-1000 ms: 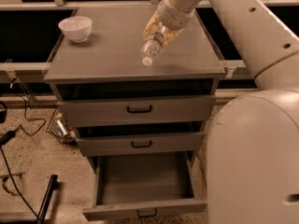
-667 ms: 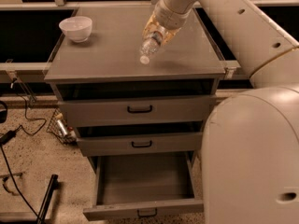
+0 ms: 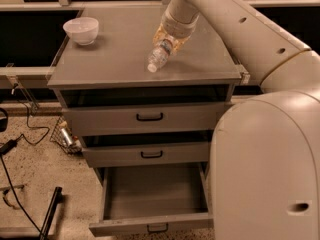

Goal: Pick water bottle from bottom drawer and place on counter

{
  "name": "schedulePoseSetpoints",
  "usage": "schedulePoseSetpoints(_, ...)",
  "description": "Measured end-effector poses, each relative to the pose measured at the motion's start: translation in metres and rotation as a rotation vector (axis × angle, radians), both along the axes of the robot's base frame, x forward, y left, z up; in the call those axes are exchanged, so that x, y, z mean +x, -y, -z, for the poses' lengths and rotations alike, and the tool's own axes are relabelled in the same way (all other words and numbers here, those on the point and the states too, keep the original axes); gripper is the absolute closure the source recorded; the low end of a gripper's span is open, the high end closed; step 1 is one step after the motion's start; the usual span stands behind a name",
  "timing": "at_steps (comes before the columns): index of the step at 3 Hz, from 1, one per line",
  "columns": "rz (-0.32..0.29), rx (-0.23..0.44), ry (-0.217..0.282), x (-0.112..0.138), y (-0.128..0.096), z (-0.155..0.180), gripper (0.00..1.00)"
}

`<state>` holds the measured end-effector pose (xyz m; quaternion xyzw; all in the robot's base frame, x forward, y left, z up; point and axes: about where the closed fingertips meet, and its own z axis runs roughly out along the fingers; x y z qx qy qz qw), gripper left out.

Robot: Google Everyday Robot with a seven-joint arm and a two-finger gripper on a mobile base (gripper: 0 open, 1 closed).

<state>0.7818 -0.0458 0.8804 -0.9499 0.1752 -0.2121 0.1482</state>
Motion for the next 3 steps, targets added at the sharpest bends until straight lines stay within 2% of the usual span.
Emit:
schedulePoseSetpoints(2,0.095,0.012,0.004,0.013,0.001,0.016,1.00)
schedulePoseSetpoints(3,0.123,0.030,-0.007,0.015,0.003,0.023,1.00)
